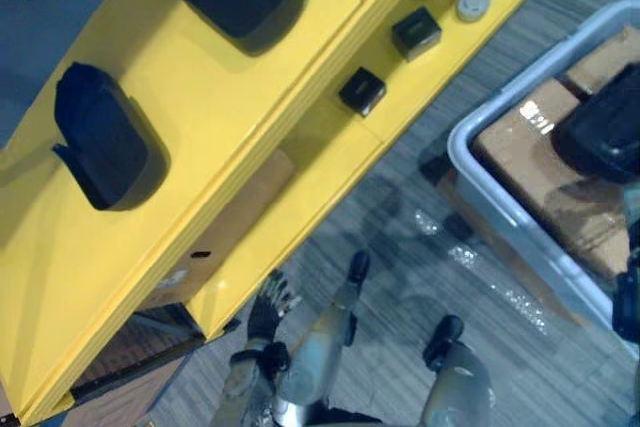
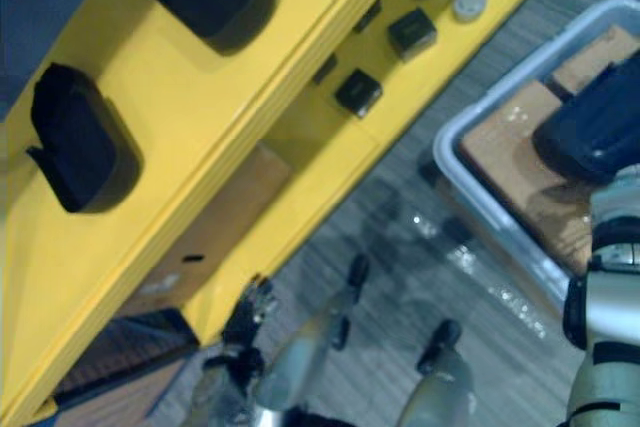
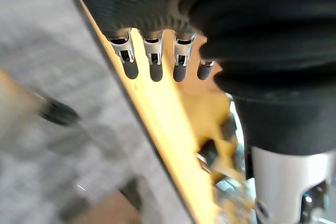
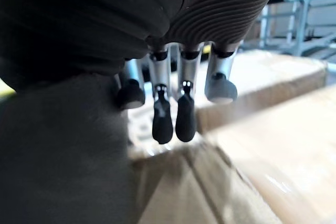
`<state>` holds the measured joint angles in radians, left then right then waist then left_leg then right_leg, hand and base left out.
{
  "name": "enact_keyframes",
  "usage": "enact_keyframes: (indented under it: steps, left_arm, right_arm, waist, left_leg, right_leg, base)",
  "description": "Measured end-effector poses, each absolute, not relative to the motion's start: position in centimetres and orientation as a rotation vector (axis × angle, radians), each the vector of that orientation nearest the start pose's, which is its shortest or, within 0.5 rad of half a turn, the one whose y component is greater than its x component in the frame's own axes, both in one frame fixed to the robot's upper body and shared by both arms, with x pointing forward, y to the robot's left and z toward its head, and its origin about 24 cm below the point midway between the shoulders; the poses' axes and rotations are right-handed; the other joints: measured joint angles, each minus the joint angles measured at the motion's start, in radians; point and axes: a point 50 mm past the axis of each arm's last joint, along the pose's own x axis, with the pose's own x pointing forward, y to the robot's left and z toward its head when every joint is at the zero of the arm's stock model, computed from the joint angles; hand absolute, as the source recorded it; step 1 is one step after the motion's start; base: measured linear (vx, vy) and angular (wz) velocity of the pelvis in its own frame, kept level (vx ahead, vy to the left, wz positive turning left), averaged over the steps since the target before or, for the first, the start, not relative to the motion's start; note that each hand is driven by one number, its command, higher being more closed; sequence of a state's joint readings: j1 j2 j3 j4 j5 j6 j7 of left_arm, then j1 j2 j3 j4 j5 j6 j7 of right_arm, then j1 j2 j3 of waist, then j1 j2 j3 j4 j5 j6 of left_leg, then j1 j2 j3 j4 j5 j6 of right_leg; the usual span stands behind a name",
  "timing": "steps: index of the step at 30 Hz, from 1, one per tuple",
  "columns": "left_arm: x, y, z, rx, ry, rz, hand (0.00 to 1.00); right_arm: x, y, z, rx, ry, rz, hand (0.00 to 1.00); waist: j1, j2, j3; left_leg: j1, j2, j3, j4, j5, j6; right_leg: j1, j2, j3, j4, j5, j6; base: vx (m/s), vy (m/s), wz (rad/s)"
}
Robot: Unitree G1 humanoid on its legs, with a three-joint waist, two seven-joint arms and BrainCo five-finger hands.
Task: Walk over and take plastic housings, then place them on the shelf
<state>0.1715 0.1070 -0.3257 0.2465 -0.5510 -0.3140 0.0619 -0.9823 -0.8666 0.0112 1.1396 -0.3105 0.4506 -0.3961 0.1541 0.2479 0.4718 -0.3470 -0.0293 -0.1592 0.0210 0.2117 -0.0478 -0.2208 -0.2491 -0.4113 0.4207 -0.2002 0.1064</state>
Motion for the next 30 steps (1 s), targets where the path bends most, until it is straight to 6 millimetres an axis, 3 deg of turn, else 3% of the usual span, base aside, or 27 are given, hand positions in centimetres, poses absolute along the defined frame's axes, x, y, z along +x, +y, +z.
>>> enact_keyframes:
  steps: [3, 7, 13, 19, 22, 23, 27, 30]
  left_arm:
    - [20.1, 12.3, -1.5, -0.443, 0.129, -0.05, 0.0]
    - [20.0, 12.7, 0.5, -0.411, 0.059, -0.138, 0.0]
    - [20.3, 11.9, 2.6, -0.337, 0.039, -0.315, 0.0]
    - [21.6, 11.7, 4.1, -0.186, 0.037, -0.437, 0.0]
    - [22.8, 11.0, 4.7, -0.141, 0.058, -0.472, 0.0]
    - [23.4, 10.8, 5.0, -0.135, 0.067, -0.475, 0.0]
    - [24.7, 10.4, 5.3, -0.168, 0.089, -0.468, 0.0]
    - [25.7, 9.8, 5.3, -0.211, 0.11, -0.458, 0.0]
  right_arm:
    - [31.5, -41.3, 19.8, -0.907, 0.384, -1.076, 1.0]
    - [32.1, -40.0, 19.7, -0.982, 0.285, -1.057, 1.0]
    - [32.2, -37.8, 18.4, -1.051, 0.159, -1.039, 1.0]
    - [32.2, -34.5, 16.4, -1.128, 0.031, -0.938, 1.0]
    - [31.8, -32.2, 15.4, -1.17, -0.076, -0.856, 1.0]
    - [31.4, -31.1, 14.7, -1.187, -0.118, -0.813, 1.0]
    - [30.4, -29.1, 12.9, -1.222, -0.186, -0.722, 1.0]
    - [29.9, -28.3, 12.0, -1.264, -0.221, -0.666, 1.0]
  waist:
    - [-0.008, -0.016, 0.011]
    - [-0.034, -0.064, 0.044]
    - [-0.059, -0.113, 0.044]
    - [-0.089, -0.183, -0.009]
    - [-0.099, -0.219, -0.065]
    - [-0.116, -0.234, -0.092]
    - [-0.14, -0.262, -0.161]
    - [-0.163, -0.265, -0.169]
  left_leg:
    - [0.041, 0.004, 0.002, -0.023, 0.004, 0.0]
    - [0.101, 0.016, 0.006, -0.054, 0.005, -0.001]
    - [0.17, 0.026, 0.036, -0.085, 0.005, -0.001]
    - [0.185, 0.045, 0.067, -0.1, -0.002, 0.006]
    - [0.214, 0.051, 0.122, -0.101, -0.026, 0.015]
    - [0.228, 0.053, 0.147, -0.103, -0.035, 0.021]
    - [0.253, 0.057, 0.199, -0.107, -0.053, 0.022]
    - [0.296, 0.057, 0.228, -0.108, -0.064, 0.024]
  right_leg:
    - [0.043, 0.007, -0.003, -0.026, 0.005, 0.004]
    - [0.11, 0.027, -0.009, -0.071, 0.021, 0.006]
    - [0.189, 0.044, -0.002, -0.148, 0.055, 0.01]
    - [0.216, 0.067, 0.012, -0.224, 0.093, 0.009]
    - [0.238, 0.077, 0.059, -0.274, 0.123, 0.012]
    - [0.254, 0.077, 0.067, -0.296, 0.133, 0.014]
    - [0.262, 0.078, 0.117, -0.33, 0.158, 0.017]
    - [0.295, 0.077, 0.144, -0.346, 0.169, 0.02]
  base:
    - [0.0, -0.029, -0.04]
    - [0.02, -0.06, -0.04]
    - [0.02, -0.049, -0.09]
    - [0.0, -0.027, -0.16]
    - [0.01, -0.008, -0.46]
    - [0.03, -0.005, -0.34]
    - [0.03, 0.006, -0.38]
    - [0.02, 0.013, -0.34]
